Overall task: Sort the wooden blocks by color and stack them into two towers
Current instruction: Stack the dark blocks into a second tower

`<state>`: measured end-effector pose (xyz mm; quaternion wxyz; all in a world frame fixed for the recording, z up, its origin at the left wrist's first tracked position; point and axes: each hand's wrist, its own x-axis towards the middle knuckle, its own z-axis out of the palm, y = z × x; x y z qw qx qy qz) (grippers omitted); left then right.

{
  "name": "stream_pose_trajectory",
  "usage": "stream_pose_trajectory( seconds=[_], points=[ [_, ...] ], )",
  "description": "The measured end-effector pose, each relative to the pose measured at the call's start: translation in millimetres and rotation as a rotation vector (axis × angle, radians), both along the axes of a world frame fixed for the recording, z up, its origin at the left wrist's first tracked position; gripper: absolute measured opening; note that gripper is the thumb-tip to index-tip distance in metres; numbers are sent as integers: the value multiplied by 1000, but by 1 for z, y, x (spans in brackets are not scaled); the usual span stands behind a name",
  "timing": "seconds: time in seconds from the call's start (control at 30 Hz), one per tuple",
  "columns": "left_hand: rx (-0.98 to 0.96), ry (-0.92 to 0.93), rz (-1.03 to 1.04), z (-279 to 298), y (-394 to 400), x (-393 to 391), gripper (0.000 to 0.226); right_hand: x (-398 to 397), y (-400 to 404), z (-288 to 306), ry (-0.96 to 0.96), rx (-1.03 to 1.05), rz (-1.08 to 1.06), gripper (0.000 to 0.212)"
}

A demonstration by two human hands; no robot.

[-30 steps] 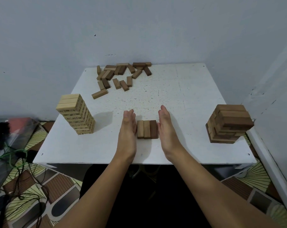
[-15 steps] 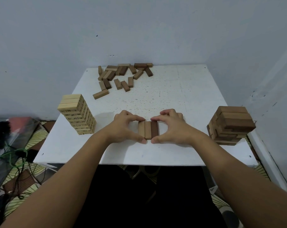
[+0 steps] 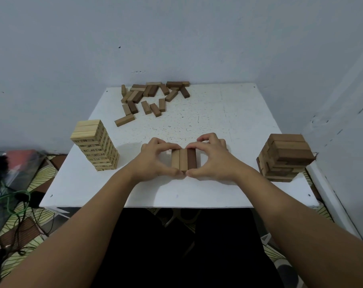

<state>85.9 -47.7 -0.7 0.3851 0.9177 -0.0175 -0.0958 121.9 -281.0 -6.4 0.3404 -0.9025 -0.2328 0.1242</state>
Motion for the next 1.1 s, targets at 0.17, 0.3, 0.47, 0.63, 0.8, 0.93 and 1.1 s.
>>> stream_pose_trajectory(
  seconds=[0.17, 0.3, 0.47, 0.63, 0.8, 0.93, 1.1],
  points=[
    [21, -117, -24, 44, -2, 4, 76, 4, -2, 45, -111, 39, 34, 70],
    [-22, -205, -36, 81, -14, 6, 73, 1, -17, 87, -217, 37, 22, 68],
    [-60, -255, -96, 103, -59, 10, 69, -7, -65, 118, -257, -27, -34, 66],
    [-66, -268, -189, 103, -123, 18, 68, -13, -130, 118, -188, -73, -122, 68],
    [-50, -224, -258, 93, -177, 28, 68, -19, -183, 111, -75, -73, -181, 68],
    [-47, -179, -279, 87, -201, 31, 65, -21, -206, 104, -10, -87, -200, 69],
    [-30, -148, -279, 83, -211, 34, 65, -18, -216, 96, 24, -56, -201, 68]
  ],
)
